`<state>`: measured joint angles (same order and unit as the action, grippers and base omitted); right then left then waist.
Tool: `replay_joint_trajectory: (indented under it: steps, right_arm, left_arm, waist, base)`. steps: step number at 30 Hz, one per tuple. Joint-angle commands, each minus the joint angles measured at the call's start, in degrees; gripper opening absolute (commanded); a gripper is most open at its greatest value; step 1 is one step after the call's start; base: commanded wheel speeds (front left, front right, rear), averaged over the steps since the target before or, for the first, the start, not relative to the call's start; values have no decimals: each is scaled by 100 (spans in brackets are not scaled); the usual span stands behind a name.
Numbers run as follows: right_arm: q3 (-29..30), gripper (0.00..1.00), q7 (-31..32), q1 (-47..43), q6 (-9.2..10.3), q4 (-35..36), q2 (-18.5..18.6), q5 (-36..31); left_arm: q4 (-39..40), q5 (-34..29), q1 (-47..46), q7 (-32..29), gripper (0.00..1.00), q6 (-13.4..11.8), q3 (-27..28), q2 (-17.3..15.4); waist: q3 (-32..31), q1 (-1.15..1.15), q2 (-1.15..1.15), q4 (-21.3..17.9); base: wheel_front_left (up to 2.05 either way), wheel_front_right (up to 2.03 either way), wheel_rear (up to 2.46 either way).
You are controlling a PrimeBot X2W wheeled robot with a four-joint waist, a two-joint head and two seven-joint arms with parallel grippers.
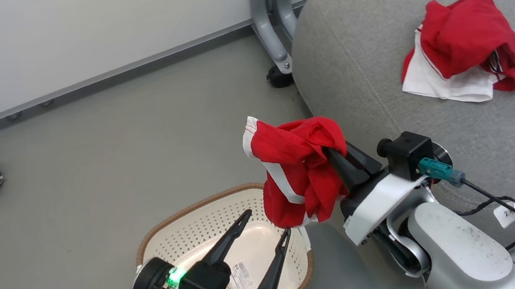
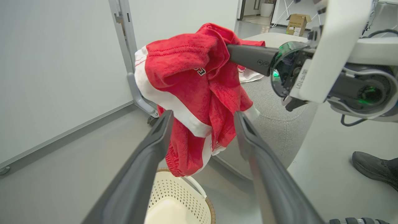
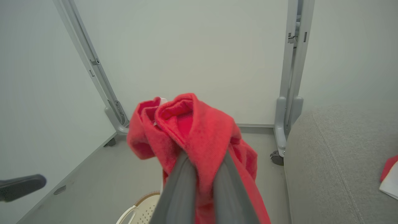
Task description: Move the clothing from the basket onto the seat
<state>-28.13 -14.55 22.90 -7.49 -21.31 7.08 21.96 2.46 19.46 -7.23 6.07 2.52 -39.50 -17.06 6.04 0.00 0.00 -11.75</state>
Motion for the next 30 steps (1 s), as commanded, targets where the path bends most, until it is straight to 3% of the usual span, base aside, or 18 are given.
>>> replay_joint_trajectory:
  steps: [1,8,15,25,30]
  right_arm:
    - [41,0,-43,68,1,21,-7,-30]
    - [330,0,-65,110,1,30,-13,-48]
    - [1222,0,-69,376,0,108,71,-119]
    - [2956,0,-71,1524,1,412,638,-290]
    - [3637,0,-68,2281,1,173,1181,-283]
  left_arm:
    - [27,-68,-135,-19,100,4,5,-47]
    - [124,-108,-374,-137,100,38,-3,-121]
    - [233,-221,-762,-314,100,120,-36,-189]
    - [460,-408,-1425,-453,100,221,-15,-286]
    - [504,-490,-1758,-431,100,251,-18,-292]
  waist:
    - [239,0,0,-462]
    - [581,0,0,-1097]
    - [1118,0,0,-1373]
    - [2012,0,0,-1071]
    - [2465,0,0,-701]
  base:
    - [0,0,0]
    - [0,0,0]
    - [0,0,0]
    - [0,0,0]
    - [0,0,0]
